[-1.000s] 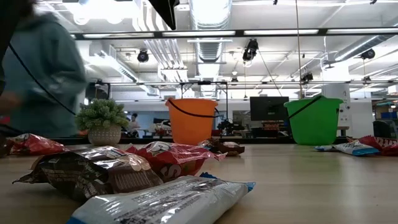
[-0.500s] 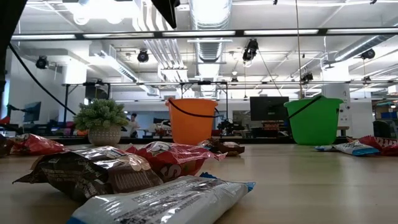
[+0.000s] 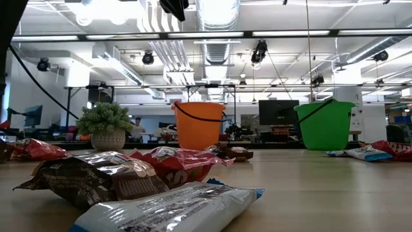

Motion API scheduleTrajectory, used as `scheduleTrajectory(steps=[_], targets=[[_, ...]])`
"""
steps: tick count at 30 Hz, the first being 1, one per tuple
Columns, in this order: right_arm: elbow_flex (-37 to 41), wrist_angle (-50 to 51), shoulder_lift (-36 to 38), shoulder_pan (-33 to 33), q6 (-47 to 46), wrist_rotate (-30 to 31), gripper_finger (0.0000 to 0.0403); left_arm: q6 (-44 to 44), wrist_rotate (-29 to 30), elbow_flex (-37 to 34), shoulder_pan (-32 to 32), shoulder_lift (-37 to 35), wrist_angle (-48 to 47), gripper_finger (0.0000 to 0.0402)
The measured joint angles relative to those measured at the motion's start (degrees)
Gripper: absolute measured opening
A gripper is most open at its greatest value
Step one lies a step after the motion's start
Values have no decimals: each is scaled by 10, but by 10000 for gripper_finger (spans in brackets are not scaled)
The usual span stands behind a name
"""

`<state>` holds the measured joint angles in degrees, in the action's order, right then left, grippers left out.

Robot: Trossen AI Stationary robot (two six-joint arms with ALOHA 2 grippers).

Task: Organize candy in baskets
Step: Put the red candy into the green bucket

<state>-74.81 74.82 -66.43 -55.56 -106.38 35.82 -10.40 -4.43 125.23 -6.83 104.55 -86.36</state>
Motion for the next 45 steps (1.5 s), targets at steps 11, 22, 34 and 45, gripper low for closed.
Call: scheduleTrajectory(steps=[11, 22, 34, 45], targets=[[0, -1, 8, 70, 95, 103, 146, 21, -12, -1, 0, 1, 18, 158], [0, -2, 8, 121, 160, 139, 155, 52, -12, -14, 0, 1, 9, 158], [0, 4, 8, 178, 203, 138, 164, 94, -11, -60, 2, -56, -25, 158], [0, 26, 8, 272, 232, 36, 164, 124, -6, -179, 3, -179, 17, 158]])
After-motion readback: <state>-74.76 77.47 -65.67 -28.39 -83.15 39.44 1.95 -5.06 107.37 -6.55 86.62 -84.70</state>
